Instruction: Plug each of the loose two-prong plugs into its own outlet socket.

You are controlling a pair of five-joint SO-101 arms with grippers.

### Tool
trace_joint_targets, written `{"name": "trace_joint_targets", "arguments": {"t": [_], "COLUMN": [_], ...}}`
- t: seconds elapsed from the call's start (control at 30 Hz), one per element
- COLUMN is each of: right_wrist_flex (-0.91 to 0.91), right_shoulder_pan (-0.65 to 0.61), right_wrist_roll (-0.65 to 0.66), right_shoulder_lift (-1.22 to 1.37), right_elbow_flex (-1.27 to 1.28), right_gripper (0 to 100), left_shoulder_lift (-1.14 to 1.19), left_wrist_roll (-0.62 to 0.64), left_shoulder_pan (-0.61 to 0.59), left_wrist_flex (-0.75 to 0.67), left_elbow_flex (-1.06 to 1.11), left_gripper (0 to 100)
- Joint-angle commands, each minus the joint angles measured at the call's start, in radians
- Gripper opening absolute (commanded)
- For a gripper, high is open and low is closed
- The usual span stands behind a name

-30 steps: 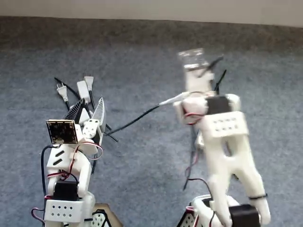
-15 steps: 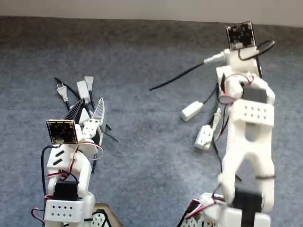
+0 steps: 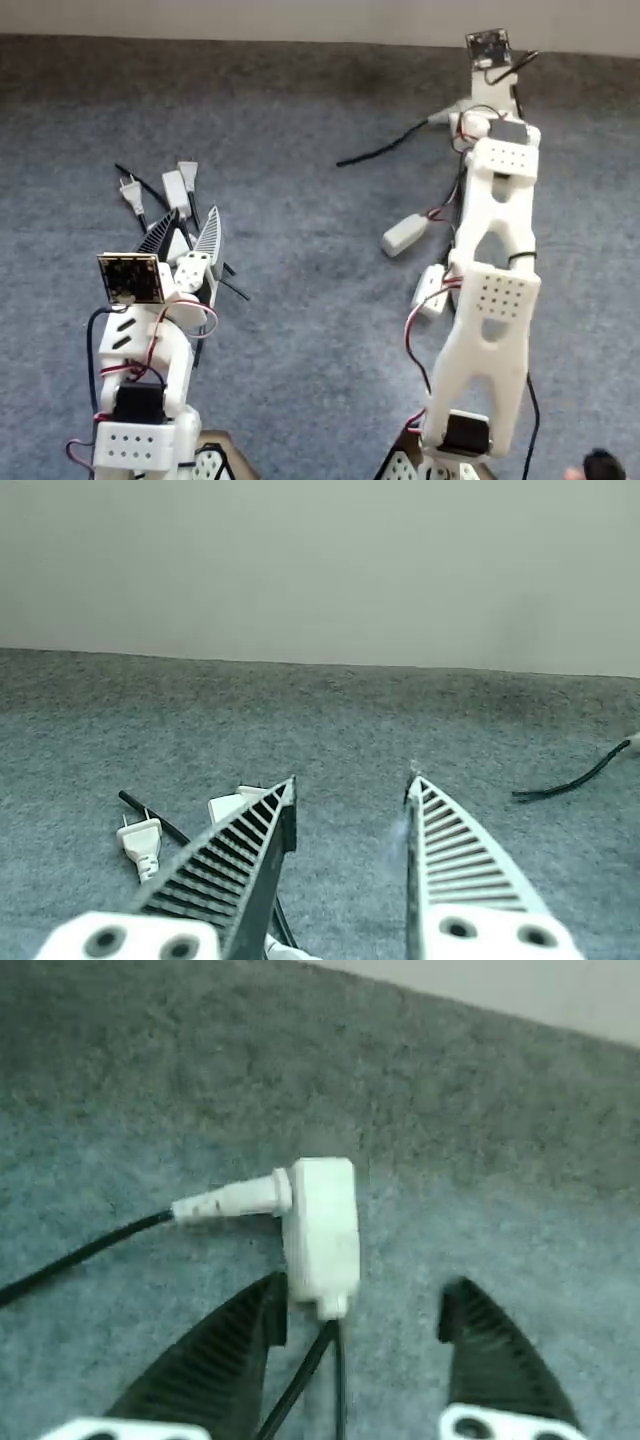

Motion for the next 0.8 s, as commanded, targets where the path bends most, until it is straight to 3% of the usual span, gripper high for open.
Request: {"name": "trace_joint_targets", "arguments": {"t": [0.0, 0.1, 0.4, 0.47, 0.67, 0.77], "right_wrist_flex": [0.248, 0.438, 0.834, 0.834, 0.835, 0.835], "right_shoulder_pan": [0.010, 0.001, -0.033, -0.031, 0.031, 0.051], "right_wrist_roll": [-0.021, -0.021, -0.028, -0.054, -0.114, -0.261], "right_shoulder_lift": [0.125, 0.153, -0.249, -0.338, -0.645, -0.868], "right_elbow_flex": [-0.464, -0.713, -0.624, -0.595, -0.209, 0.171], "right_gripper": [45.2, 45.5, 45.4, 45.4, 45.4, 45.4], "left_shoulder_lift": [0.001, 0.001, 0.001, 0.001, 0.001, 0.001], "left_wrist_roll": [0.005, 0.005, 0.005, 0.005, 0.005, 0.005], "left_shoulder_pan": [0.016, 0.016, 0.016, 0.016, 0.016, 0.016], "left_wrist_flex": [0.005, 0.005, 0.005, 0.005, 0.005, 0.005], "left_elbow_flex": [0.018, 0.018, 0.018, 0.018, 0.018, 0.018], "left_gripper": [19, 19, 19, 19, 19, 19]}}
